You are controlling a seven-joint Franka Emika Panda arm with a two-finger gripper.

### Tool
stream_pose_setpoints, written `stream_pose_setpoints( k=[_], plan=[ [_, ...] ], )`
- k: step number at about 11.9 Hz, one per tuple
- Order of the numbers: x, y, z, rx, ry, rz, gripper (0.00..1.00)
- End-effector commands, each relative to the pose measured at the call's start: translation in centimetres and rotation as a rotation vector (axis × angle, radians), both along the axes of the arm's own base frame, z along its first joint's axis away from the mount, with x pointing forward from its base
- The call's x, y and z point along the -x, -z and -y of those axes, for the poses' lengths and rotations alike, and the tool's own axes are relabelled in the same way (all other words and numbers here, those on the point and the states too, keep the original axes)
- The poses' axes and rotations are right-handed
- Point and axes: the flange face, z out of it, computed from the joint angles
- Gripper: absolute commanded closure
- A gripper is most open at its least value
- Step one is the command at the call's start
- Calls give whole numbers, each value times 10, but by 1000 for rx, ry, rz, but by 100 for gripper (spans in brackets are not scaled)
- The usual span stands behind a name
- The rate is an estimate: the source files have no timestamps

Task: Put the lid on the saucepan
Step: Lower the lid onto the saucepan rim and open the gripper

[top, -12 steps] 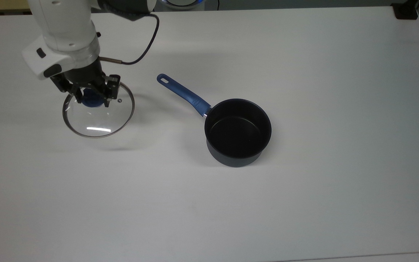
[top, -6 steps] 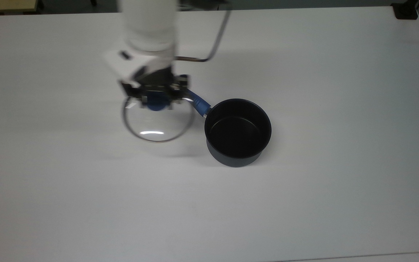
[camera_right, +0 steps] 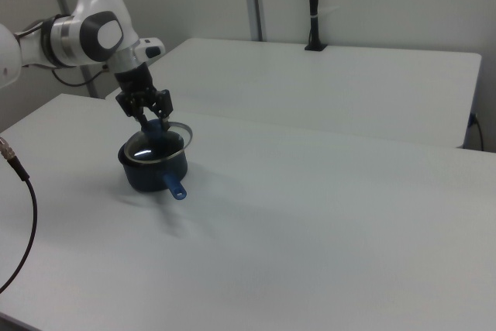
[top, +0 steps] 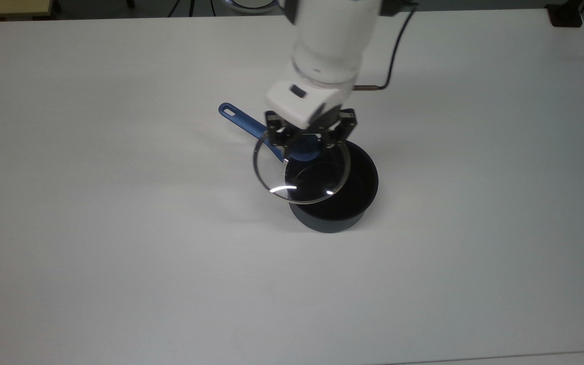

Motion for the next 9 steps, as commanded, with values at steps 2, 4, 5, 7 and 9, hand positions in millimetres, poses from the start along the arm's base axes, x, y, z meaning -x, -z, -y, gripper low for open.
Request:
stream_pose_setpoints(
  k=[2,4,5,7,9],
  plan=[
    [-5,22,-41,7,8,36,54],
    [-6,24,-47,2,16,57,53],
    [-8,29,-50,5,21,65,51],
    [-8,38,-58,6,31,66,45],
    [-8,39,-63,1,42,77,36]
  ],
)
